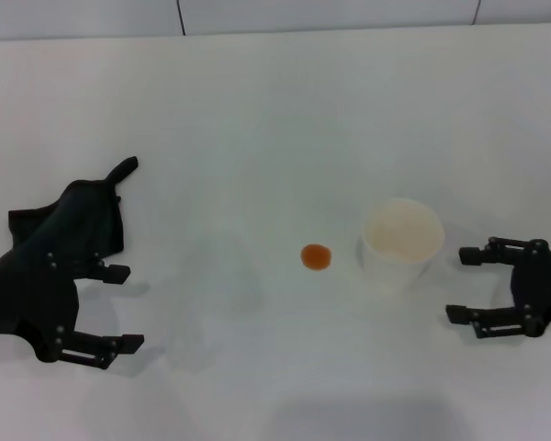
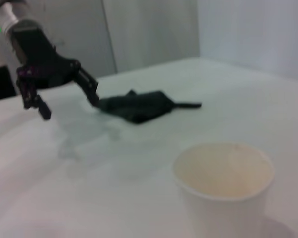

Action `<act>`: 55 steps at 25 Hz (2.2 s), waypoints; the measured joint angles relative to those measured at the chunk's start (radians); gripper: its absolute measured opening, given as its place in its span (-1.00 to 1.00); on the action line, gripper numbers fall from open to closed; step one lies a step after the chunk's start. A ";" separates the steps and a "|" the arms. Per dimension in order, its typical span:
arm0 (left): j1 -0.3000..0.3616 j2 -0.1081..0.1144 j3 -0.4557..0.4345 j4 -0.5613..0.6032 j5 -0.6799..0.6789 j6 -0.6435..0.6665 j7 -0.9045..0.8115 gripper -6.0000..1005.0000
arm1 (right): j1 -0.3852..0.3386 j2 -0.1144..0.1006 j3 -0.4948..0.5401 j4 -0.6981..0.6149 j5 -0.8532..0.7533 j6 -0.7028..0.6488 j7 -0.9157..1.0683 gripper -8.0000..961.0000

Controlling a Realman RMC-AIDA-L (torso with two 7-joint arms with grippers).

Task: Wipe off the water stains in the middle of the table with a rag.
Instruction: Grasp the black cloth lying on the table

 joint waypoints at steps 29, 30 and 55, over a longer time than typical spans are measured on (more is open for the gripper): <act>-0.059 0.045 -0.003 0.038 0.001 -0.096 -0.199 0.76 | 0.229 0.053 0.354 -0.546 -0.615 -0.395 0.486 0.76; -0.058 0.049 -0.003 0.045 0.004 -0.104 -0.219 0.76 | 0.234 0.058 0.354 -0.546 -0.621 -0.395 0.485 0.76; -0.081 0.081 -0.155 0.078 0.150 -0.187 -0.477 0.76 | 0.288 0.107 0.345 -0.552 -0.587 -0.393 0.487 0.76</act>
